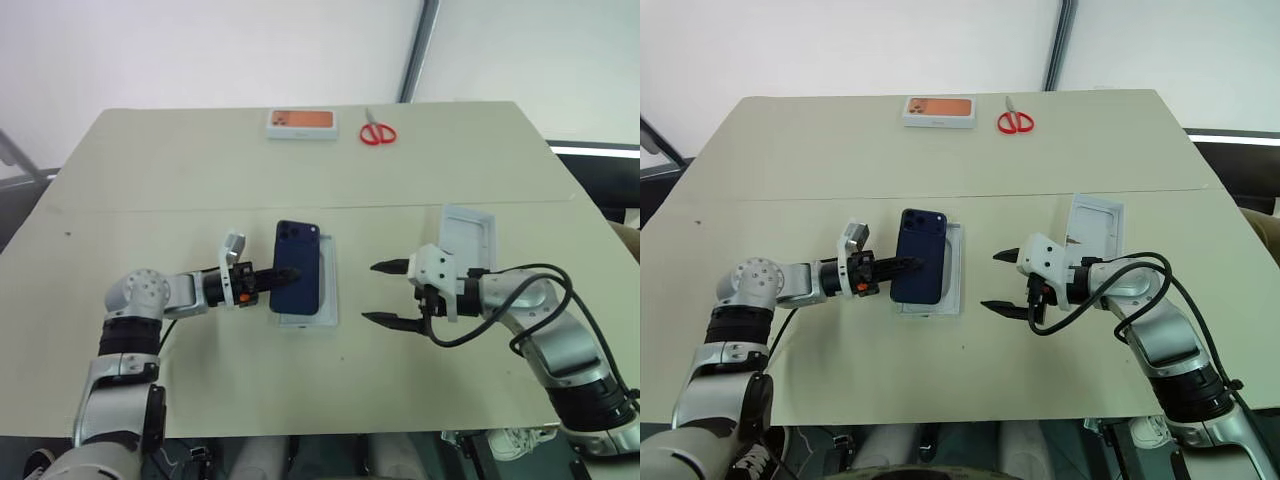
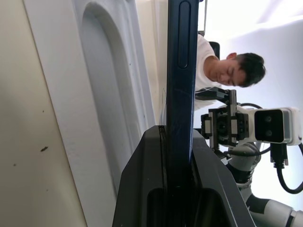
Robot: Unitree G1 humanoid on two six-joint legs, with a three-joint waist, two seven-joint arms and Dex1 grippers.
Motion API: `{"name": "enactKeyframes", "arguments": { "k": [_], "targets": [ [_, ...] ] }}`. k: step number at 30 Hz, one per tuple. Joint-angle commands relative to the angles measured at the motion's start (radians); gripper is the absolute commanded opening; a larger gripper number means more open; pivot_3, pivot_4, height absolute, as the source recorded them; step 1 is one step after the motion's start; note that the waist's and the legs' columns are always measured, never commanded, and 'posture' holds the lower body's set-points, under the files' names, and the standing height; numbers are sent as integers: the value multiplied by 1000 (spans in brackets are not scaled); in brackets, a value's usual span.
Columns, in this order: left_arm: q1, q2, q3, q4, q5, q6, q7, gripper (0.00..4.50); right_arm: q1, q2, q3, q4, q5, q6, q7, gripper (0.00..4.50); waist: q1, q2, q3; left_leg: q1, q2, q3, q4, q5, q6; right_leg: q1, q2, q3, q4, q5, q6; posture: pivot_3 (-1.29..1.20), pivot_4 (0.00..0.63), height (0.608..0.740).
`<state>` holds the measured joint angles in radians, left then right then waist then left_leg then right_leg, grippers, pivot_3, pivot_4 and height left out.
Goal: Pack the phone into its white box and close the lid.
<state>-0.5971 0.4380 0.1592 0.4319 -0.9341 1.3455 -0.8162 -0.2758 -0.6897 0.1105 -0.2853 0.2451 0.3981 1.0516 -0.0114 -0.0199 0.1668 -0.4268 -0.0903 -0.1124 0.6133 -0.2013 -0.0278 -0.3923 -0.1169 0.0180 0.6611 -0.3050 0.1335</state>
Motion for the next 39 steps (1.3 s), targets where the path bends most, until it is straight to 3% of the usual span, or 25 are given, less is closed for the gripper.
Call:
{"name": "enactKeyframes", "arguments": {
  "k": [1, 8, 30, 32, 35, 38, 39],
  "targets": [
    [-22, -7, -6, -3, 7, 1, -43, 983, -1, -11, -1, -26, -6, -19, -14, 4500, 0, 0, 0, 0, 0, 0, 0, 0, 0, 0, 0, 0, 0, 0, 0, 0, 150, 740],
    [-23, 15, -19, -33, 35, 2, -69, 4284, -16, 4, 17, -8, -18, -28, -26, 4500, 3, 0, 0, 1, 0, -1, 1, 0, 0, 2, 0, -1, 0, 0, 0, 0, 150, 740],
    [2, 158, 5, -219, 77, -7, -101, 4284, -85, 54, 67, 58, -19, -42, -42, 4500, -2, 0, 0, 0, 0, -1, 0, 0, 0, 0, 0, -1, 0, 0, 0, 0, 150, 740],
    [3, 166, 25, -209, 68, -5, -96, 3498, -95, 59, 68, 77, -30, -52, -48, 4500, -1, 0, 0, 0, 0, -1, 0, 0, 0, 1, 0, -1, 0, 0, 0, 0, 150, 740],
    [14, 171, 45, -221, 65, -13, -88, 1947, -106, 61, 72, 90, -30, -54, -43, 4500, 0, 0, 0, 0, 0, -1, 0, 0, 0, 1, 0, -1, 0, 0, 0, 0, 150, 740],
    [28, 167, 62, -226, 83, -29, -52, 316, -128, 76, 75, 107, -31, -42, -56, 3576, -2, 0, 0, 0, 0, -1, 0, 0, 0, 1, 0, -1, 0, 0, 0, 0, 150, 740],
    [49, 171, 56, -240, 99, -54, -42, 0, -135, 82, 91, 122, -56, -62, -64, 3099, -3, 0, 0, 0, 0, -1, 0, 0, 0, 0, 0, -1, 0, 0, 0, 0, 150, 740]
  ]
}}
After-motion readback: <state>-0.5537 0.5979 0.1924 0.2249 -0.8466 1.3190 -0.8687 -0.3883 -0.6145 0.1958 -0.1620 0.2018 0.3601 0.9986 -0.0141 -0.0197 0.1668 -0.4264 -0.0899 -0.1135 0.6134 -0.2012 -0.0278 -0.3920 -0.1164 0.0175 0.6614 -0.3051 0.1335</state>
